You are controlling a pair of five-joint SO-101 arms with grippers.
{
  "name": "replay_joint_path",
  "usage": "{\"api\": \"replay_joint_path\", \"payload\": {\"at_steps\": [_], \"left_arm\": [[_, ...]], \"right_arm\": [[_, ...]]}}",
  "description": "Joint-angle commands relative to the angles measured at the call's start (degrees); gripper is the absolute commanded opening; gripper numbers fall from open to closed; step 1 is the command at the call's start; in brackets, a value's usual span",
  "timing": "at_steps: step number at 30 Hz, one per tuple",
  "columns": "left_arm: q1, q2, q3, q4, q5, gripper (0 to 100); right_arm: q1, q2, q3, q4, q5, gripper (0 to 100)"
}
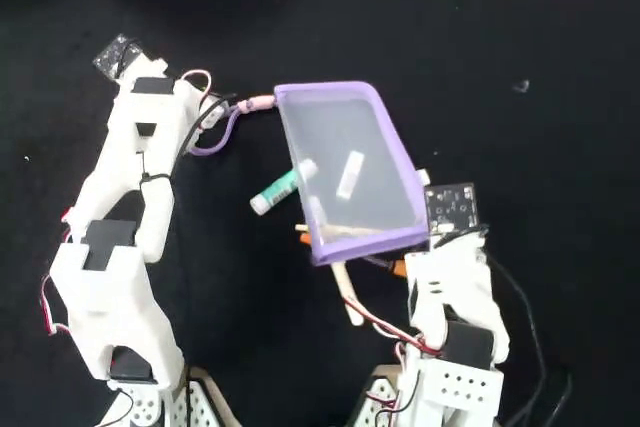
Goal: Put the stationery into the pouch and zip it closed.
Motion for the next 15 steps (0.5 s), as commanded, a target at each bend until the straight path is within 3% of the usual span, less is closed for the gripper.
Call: {"api": "replay_joint_path", "payload": {"at_steps": [1,8,15], "left_arm": [[-0.7,-0.6,-1.0,-0.6,0.4,25],[-1.6,-0.4,-1.0,-1.9,0.3,25],[-4.4,-0.1,-0.7,-5.0,0.4,25]], "right_arm": [[0.6,-4.9,-2.4,-1.1,-0.1,25.4],[-2.7,-4.9,-9.7,6.5,14.5,25.4],[-14.1,-4.9,-10.3,11.7,27.5,25.4]]}}
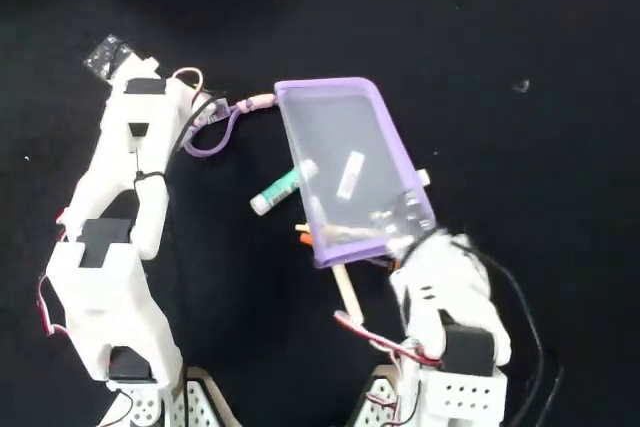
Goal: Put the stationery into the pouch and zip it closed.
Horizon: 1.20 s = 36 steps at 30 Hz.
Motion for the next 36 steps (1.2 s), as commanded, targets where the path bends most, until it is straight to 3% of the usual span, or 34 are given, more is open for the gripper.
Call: {"api": "replay_joint_path", "payload": {"at_steps": [1,11,16,24,33,36], "left_arm": [[-2.2,-0.6,-0.7,-1.8,0.4,25],[-7.7,-0.5,-0.7,-6.7,0.4,25],[-8.0,-0.5,-0.1,-7.8,0.4,25],[-8.1,-0.6,5.4,-16.4,0.4,25],[-9.0,-0.6,5.5,-16.5,0.4,25],[-9.5,-0.8,5.5,-16.5,0.4,25]], "right_arm": [[-6.4,-4.9,-3.0,1.6,4.7,25.4],[-23.2,-5.1,2.7,-2.0,4.6,25.4],[-21.9,-5.1,6.9,-8.7,4.6,25.4],[-22.0,-4.8,7.2,-12.9,4.5,25.4],[-22.0,-5.1,7.1,-13.4,2.6,25.2],[-21.7,-5.1,7.0,-16.5,-1.5,17.8]]}}
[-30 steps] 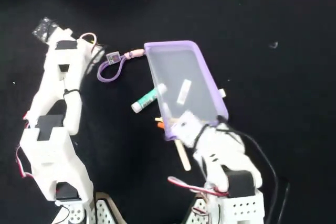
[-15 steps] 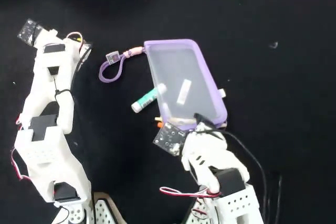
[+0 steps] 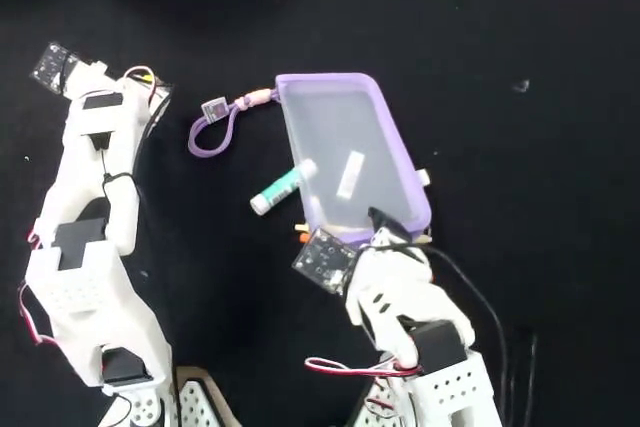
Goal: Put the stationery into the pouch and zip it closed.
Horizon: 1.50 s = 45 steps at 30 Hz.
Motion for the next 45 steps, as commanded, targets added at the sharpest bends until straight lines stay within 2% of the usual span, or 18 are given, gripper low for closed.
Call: {"api": "replay_joint_path", "payload": {"at_steps": [1,4,6,13,20,24,32,35,41,45], "left_arm": [[-0.8,-0.8,-0.6,-0.7,0.4,25],[-1.0,-0.6,-0.6,-1.0,0.4,25],[-1.0,-0.6,-0.6,-0.8,0.4,25],[-1.0,-0.7,-0.7,-1.0,0.4,25],[-1.0,-0.7,-0.7,-1.0,0.4,25],[-1.1,-0.7,-0.7,-0.9,0.4,25],[-1.0,-0.7,-0.8,-0.8,0.4,25],[-1.0,-0.6,-0.8,-0.7,0.4,25],[0.1,-1.1,-0.6,-0.5,0.4,26],[3.6,-1.1,-2.5,5.8,0.4,33]], "right_arm": [[0.3,-5.1,-0.4,-4.6,-4.1,13.2],[0.3,-5.1,-0.5,-7.6,-5.2,0.5],[0.3,-5.1,-0.5,-9.8,-5.6,3.4],[0.0,-5.1,-2.9,-11.3,-6.9,1.1],[0.0,-4.7,-12.4,-10.9,-14.1,1.1],[-0.2,-4.7,-15.9,-6.9,-14.3,1.1],[-6.0,-4.7,-22.7,-1.7,-14.7,1.1],[-6.4,-4.7,-26.2,0.6,-17.6,1.1],[-6.6,-4.7,-27.4,7.3,-18.0,1.1],[-6.6,-5.1,-23.2,7.6,-17.9,1.1]]}}
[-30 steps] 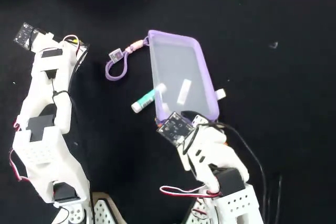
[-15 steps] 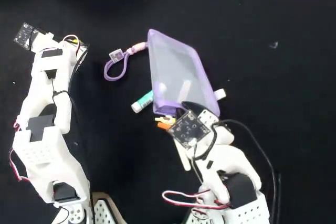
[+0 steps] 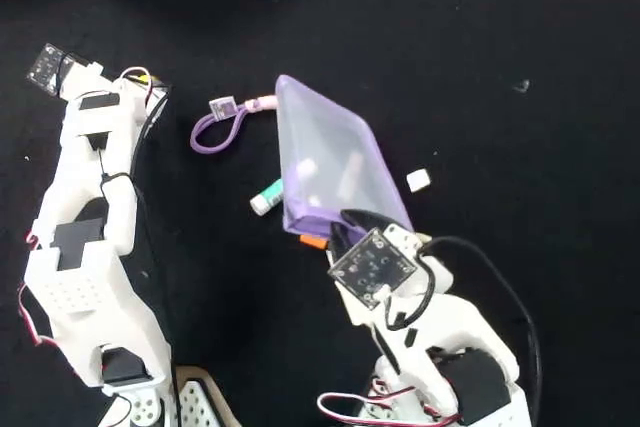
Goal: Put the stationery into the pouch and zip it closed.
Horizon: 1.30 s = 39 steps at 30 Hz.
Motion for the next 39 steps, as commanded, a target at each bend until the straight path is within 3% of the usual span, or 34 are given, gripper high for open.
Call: {"api": "replay_joint_path", "payload": {"at_steps": [1,11,17,21,24,31,39], "left_arm": [[4.5,-1.1,-3.7,6.4,0.4,35],[14.1,-1.1,-16.5,31.6,0.2,36],[21.8,-1.0,-20.7,42.5,0.5,36],[26.2,-1.1,-22.5,46.8,2.0,36],[26.5,-1.1,-24.0,48.5,5.1,36],[26.9,-1.4,-26.8,52.5,4.9,36],[26.8,-5.5,-31.1,58.4,-1.8,36]], "right_arm": [[-0.5,-5.1,2.2,0.0,-0.4,1.1],[-0.5,-5.2,3.6,-0.2,-0.4,1.1],[-0.5,-5.2,3.6,-0.2,-0.3,1.1],[-0.5,-5.2,3.6,-0.2,-0.3,1.1],[-0.5,-5.2,3.6,-0.2,-0.3,1.1],[-0.6,-5.2,6.2,-2.3,-0.3,1.1],[-0.6,-5.2,6.0,-2.1,-0.3,1.1]]}}
